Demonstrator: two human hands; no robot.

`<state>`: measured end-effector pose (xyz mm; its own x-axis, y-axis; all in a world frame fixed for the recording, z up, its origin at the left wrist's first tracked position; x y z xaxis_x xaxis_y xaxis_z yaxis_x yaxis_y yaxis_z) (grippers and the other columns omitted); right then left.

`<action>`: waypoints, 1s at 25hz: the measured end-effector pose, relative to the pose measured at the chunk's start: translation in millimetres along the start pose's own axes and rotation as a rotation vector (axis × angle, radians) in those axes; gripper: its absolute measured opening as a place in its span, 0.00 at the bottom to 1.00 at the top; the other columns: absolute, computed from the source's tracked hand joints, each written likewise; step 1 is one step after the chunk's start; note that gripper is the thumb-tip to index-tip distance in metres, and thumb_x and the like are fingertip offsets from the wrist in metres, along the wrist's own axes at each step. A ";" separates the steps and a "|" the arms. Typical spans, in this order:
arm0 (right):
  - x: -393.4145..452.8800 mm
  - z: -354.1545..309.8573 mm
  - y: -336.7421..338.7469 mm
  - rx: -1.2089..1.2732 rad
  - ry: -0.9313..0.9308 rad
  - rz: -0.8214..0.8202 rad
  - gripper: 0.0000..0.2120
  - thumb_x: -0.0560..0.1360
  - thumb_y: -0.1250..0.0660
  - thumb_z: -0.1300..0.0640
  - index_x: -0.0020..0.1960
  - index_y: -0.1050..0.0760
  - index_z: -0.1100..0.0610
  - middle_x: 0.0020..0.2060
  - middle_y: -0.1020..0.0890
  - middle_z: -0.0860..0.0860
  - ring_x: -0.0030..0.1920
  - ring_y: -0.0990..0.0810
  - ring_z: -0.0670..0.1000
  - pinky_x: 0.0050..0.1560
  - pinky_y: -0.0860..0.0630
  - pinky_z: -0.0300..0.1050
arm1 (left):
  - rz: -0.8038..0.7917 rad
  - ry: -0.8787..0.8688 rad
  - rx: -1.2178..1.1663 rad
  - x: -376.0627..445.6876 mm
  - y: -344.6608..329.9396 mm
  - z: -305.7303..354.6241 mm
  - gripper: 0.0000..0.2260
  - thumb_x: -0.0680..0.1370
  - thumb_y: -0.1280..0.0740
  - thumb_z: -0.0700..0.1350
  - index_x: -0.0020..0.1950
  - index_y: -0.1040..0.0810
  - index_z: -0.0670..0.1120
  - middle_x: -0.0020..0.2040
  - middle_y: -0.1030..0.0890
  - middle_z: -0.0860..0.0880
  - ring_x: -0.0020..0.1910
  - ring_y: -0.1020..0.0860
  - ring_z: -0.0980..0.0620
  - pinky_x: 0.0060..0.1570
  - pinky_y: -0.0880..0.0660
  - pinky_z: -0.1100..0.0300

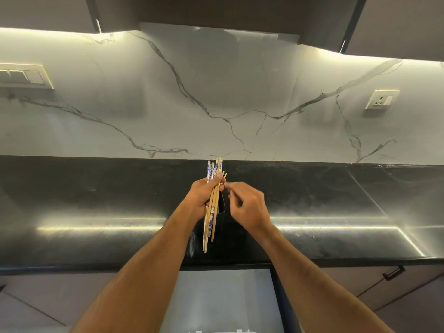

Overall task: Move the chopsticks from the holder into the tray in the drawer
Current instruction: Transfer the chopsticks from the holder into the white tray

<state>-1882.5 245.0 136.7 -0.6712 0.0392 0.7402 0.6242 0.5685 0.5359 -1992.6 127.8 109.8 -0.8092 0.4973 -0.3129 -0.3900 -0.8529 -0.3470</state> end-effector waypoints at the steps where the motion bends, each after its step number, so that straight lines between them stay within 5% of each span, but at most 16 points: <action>1: 7.4 5.6 1.2 0.061 -0.176 0.065 0.12 0.78 0.32 0.67 0.60 0.18 0.62 0.51 0.13 0.54 0.49 0.15 0.46 0.53 0.16 0.44 | -0.033 -0.029 0.033 -2.4 -1.7 -3.6 0.16 0.77 0.27 0.53 0.53 0.15 0.41 0.37 0.19 0.47 0.32 0.26 0.51 0.39 0.27 0.56; 5: 27.9 31.3 -2.7 0.407 -0.818 0.195 0.10 0.78 0.28 0.58 0.59 0.18 0.60 0.45 0.13 0.52 0.43 0.13 0.47 0.46 0.16 0.39 | -0.153 -0.116 0.132 -12.3 -10.0 -22.1 0.17 0.78 0.28 0.55 0.56 0.16 0.41 0.36 0.20 0.48 0.28 0.29 0.55 0.29 0.30 0.63; 8: 31.0 39.3 -6.9 0.617 -1.038 0.141 0.08 0.78 0.28 0.55 0.48 0.16 0.61 0.38 0.12 0.54 0.39 0.12 0.50 0.39 0.17 0.41 | -0.178 -0.140 0.222 -18.2 -13.0 -35.2 0.17 0.79 0.29 0.55 0.54 0.16 0.41 0.37 0.19 0.48 0.31 0.25 0.56 0.37 0.28 0.61; 12: 30.8 45.9 -10.4 0.583 -1.118 0.125 0.11 0.78 0.30 0.59 0.41 0.19 0.65 0.31 0.14 0.53 0.34 0.14 0.49 0.36 0.19 0.40 | -0.222 -0.137 0.273 -22.2 -10.2 -46.5 0.14 0.80 0.31 0.55 0.51 0.15 0.44 0.37 0.18 0.49 0.36 0.21 0.58 0.50 0.28 0.57; 17: 32.7 53.1 -7.7 0.528 -1.121 0.146 0.07 0.78 0.28 0.58 0.44 0.16 0.60 0.36 0.13 0.53 0.36 0.13 0.48 0.40 0.16 0.41 | -0.200 -0.090 0.298 -19.1 -2.7 -55.0 0.18 0.79 0.30 0.56 0.53 0.16 0.41 0.36 0.18 0.50 0.35 0.21 0.58 0.52 0.28 0.55; 25: 30.7 59.6 -11.9 0.513 -1.178 -0.043 0.06 0.78 0.28 0.59 0.44 0.16 0.60 0.37 0.12 0.53 0.39 0.12 0.50 0.43 0.14 0.46 | -0.170 -0.115 0.308 -12.8 4.0 -56.7 0.16 0.78 0.30 0.56 0.52 0.15 0.43 0.38 0.16 0.49 0.37 0.18 0.57 0.52 0.27 0.54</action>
<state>-1934.4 288.4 129.0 -0.7976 0.5624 -0.2181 0.5452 0.8268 0.1385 -1959.0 127.1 62.3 -0.7590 0.6295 -0.1660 -0.6227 -0.7764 -0.0973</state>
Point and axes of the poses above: each hand's wrist, its own x-axis towards the middle knuckle, its own y-axis out of the back of the hand, z = x × y, the point moved 3 cm from there along x, towards the middle knuckle
